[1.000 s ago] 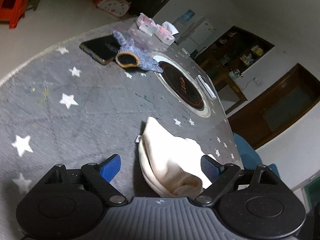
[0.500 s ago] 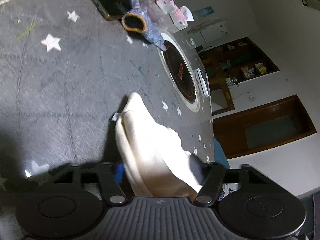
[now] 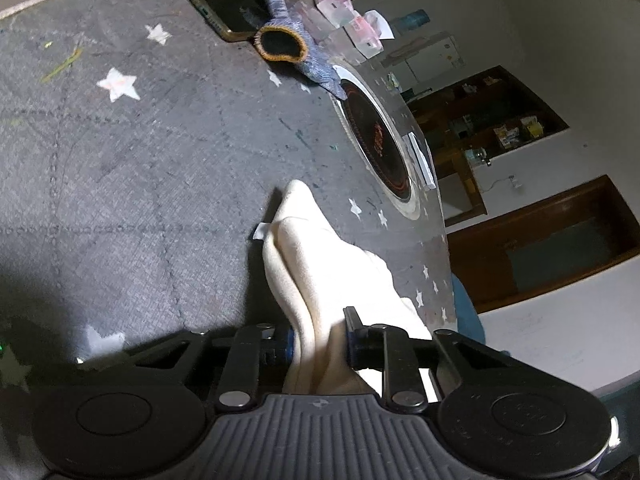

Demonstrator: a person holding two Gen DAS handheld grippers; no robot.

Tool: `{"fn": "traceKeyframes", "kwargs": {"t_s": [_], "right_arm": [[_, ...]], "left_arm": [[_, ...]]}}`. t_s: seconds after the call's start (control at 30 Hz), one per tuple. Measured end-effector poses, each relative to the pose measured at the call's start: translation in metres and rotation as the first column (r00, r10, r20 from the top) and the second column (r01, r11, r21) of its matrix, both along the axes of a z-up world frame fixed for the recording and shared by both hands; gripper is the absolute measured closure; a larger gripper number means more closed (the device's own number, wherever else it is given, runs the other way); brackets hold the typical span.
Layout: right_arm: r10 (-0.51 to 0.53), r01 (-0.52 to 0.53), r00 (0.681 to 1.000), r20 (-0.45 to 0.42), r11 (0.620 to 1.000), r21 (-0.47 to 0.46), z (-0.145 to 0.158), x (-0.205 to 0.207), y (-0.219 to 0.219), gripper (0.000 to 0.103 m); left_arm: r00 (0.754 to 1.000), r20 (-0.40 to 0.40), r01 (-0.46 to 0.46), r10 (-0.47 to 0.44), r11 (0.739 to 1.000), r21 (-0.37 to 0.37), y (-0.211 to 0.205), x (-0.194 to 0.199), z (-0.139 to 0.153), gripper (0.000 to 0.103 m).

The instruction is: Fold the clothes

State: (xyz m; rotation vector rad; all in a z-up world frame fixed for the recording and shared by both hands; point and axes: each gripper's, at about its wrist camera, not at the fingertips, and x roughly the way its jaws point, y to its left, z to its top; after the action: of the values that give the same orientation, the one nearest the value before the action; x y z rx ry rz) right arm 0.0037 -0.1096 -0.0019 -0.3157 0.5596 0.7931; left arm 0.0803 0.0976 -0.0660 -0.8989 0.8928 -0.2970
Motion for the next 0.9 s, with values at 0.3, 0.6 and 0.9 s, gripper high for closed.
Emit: {"fn": "traceKeyframes", "kwargs": {"t_s": [0.3,0.6,0.9], "right_arm": [[-0.236,0.236,0.972,-0.019,0.972,0.012,0.0,0.014,-0.065,0.081],[-0.505,0.51,0.857,-0.097,0.859,0.035,-0.019,0.044,-0.146,0.076],[-0.569,0.59,0.801,-0.184,0.803,0.083,-0.038,0.063,-0.175,0.073]], "left_arm": [[1.0,0.019,0.01,-0.011,0.999,0.053,-0.006,-0.001,0.004,0.078],[1.0,0.013,0.011,-0.011,0.998,0.06,-0.007,0.0,0.004,0.077],[0.999,0.04,0.029,-0.032,0.995,0.094,-0.013,-0.001,0.008,0.068]]}}
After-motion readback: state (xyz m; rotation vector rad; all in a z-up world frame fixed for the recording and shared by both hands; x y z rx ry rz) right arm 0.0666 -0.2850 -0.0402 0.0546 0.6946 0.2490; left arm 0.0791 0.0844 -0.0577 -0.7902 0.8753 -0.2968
